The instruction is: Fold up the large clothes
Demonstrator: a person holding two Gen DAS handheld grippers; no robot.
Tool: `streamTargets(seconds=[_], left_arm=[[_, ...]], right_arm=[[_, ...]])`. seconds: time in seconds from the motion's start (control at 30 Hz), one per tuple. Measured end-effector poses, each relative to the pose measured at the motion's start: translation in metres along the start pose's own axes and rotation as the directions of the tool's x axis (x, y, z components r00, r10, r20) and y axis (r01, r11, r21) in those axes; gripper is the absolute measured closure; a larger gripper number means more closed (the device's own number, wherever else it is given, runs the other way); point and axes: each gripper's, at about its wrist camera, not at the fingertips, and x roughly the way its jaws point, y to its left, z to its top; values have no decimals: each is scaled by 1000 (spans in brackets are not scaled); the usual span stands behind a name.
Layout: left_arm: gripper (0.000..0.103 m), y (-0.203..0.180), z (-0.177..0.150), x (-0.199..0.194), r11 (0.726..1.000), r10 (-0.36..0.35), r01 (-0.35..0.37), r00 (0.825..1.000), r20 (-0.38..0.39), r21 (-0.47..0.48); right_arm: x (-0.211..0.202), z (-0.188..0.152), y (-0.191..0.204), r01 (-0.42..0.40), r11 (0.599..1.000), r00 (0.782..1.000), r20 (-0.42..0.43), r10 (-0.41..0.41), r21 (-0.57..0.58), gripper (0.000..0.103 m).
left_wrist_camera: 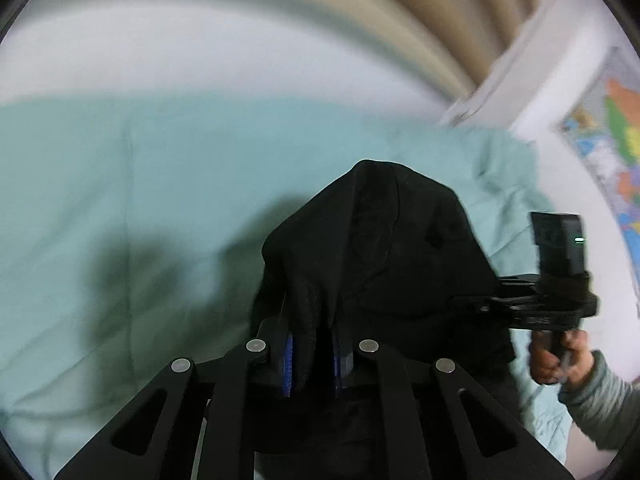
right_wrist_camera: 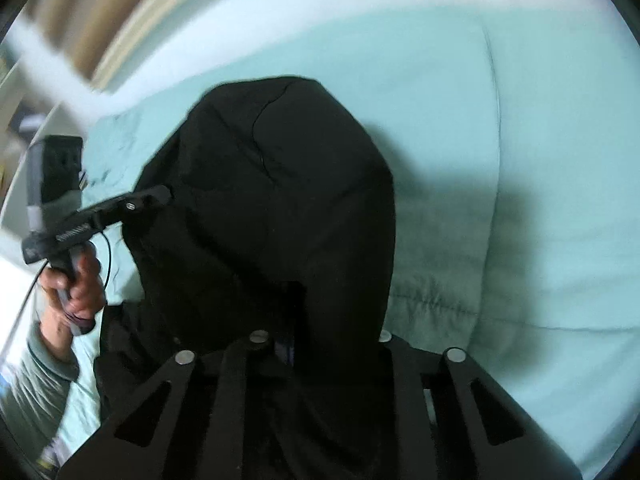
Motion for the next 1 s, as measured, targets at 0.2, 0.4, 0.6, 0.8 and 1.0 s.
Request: streamTargets(seconds=[0.2,0.4,0.6,0.8,1.0], left_arm=[[89,-67,-36,-128,992,20,-43,983,185,119],[85,-116,-127,-189,974,121,-147,982,148,175],[84,-105,-273,-173,978,182,-193,974,-138,-75],[84,-101,-310,-204,954,195,-225,967,-162,-197],[82,-144,-220,-216,979,176,-173,984,18,-110]], right_arm=[[-104,-28,78,96,951,981,188,-40,-294,84],[-156,-108,161,275,815,946,292,-137,-509,85],[-120,-228,144,319,810,945,97,-313,-493,84],[-131,-278,116,230,924,958,-97,-270,-304,80],[-169,-252,148,199,958,980,40,-195,-205,71]])
